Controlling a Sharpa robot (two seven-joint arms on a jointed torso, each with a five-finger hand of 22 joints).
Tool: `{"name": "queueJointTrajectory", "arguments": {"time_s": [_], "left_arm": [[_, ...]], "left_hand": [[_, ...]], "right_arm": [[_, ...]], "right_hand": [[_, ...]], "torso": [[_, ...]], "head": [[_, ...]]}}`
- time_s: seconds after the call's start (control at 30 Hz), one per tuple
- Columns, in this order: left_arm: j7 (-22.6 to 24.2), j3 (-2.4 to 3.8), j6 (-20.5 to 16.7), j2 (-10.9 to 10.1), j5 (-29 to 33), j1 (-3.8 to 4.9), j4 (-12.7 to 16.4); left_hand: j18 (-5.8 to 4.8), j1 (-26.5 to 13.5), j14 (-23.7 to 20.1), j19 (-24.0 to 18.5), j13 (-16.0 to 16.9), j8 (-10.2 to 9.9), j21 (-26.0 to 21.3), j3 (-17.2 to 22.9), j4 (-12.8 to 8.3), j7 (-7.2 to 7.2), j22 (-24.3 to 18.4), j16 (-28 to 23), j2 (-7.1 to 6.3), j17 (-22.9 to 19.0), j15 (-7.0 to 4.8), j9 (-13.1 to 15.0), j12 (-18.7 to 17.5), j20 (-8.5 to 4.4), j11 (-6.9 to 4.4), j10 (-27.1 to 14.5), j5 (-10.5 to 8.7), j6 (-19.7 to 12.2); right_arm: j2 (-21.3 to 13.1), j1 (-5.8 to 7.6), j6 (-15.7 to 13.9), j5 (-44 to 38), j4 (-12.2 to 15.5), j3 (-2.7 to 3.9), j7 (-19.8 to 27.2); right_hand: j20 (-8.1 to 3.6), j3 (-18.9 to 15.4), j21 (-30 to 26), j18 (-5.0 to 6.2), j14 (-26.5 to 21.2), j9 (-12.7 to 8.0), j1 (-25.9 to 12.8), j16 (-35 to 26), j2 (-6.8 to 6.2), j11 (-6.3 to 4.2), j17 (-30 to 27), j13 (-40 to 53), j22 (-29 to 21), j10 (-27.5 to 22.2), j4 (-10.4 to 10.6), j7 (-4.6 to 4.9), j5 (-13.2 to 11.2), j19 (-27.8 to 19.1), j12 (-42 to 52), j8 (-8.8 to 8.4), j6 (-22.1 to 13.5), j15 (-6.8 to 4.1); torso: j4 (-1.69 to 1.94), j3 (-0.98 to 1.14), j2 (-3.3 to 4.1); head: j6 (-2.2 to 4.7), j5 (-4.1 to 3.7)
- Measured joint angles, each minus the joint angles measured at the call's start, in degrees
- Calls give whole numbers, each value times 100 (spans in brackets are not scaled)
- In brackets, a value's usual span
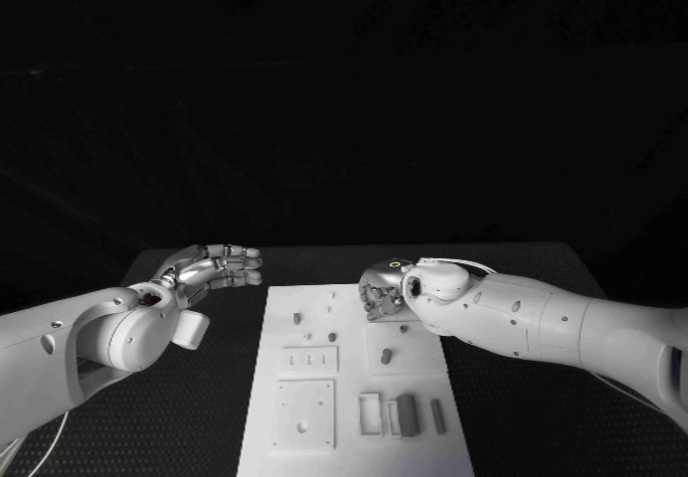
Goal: Assemble the parts on the task board
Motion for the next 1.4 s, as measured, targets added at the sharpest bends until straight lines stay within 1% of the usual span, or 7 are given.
{"name": "queueJointTrajectory", "arguments": {"time_s": [0.3,0.37,0.6,0.77,0.93,1.13,1.4], "left_arm": [[-9,-2,12,-3,0,-4,-20],[-10,-2,14,-3,-1,-6,-29],[-13,-3,18,-5,-1,-8,-40],[-14,-3,20,-8,-1,-9,-50],[-16,-3,20,-22,-1,-9,-63],[-17,-3,20,-23,-1,-10,-78],[-18,-4,21,-23,-1,-12,-86]], "left_hand": [[0,-11,0,0,-8,-29,-21,-7,-7,25,0,0,-11,0,0,-16,-22,0,9,9,0,-1],[0,-30,0,0,-12,-35,-23,-7,-7,42,0,0,-30,0,0,-21,-34,0,9,8,0,-1],[-1,-30,0,0,-11,-35,-23,-7,-7,42,1,-22,-30,0,0,-21,-34,0,9,8,0,-1],[-1,-30,0,-1,-11,-34,-23,-7,-7,42,-4,-22,-30,0,0,-21,-34,0,9,8,0,-1],[-2,-30,0,-1,-11,-34,-23,-7,-7,41,-4,-22,-30,0,0,-27,-34,0,9,8,0,-1],[-3,-30,0,-1,-16,-34,-23,-7,-7,41,-4,-22,-30,0,0,-26,-34,0,9,8,0,-1],[-5,-30,0,-1,-16,-34,-23,-7,-7,41,-3,-22,-30,0,0,-26,-34,0,9,8,0,-1]], "right_arm": [[-42,11,-37,-17,17,13,-3],[-49,16,-51,-18,20,16,-3],[-62,22,-79,-21,30,19,1],[-73,26,-96,-22,39,22,4],[-83,31,-103,-22,56,26,5],[-96,37,-108,-22,75,30,5],[-133,37,-124,-22,110,34,17]], "right_hand": [[1,14,1,0,0,23,0,1,0,-1,0,0,0,0,-13,-1,0,0,0,2,0,0],[1,14,25,0,0,23,-17,0,17,-1,9,0,0,1,-13,-27,0,0,0,7,26,0],[-33,54,59,-1,21,23,39,39,72,-21,11,10,-1,22,-54,-16,0,-9,0,14,61,-21],[-45,70,91,-2,20,36,77,61,108,-34,11,13,-1,33,-69,-41,0,-21,0,15,86,-20],[-45,70,91,-2,20,51,114,63,145,-42,-5,12,-1,42,-69,-29,0,-21,0,16,110,-20],[-45,69,96,-2,18,60,129,64,160,-42,-7,12,-1,42,-69,-32,0,-22,0,17,113,-18],[-63,69,113,-3,16,53,151,66,182,-42,-17,11,-1,41,-69,-32,0,-41,1,16,113,-16]], "torso": [[29,4,68],[30,4,79],[40,7,94],[41,11,105],[40,14,117],[37,21,130],[40,20,140]], "head": [[-26,-60],[-30,-63],[-43,-65],[-46,-55],[-30,-44],[-31,-42],[-43,-38]]}}
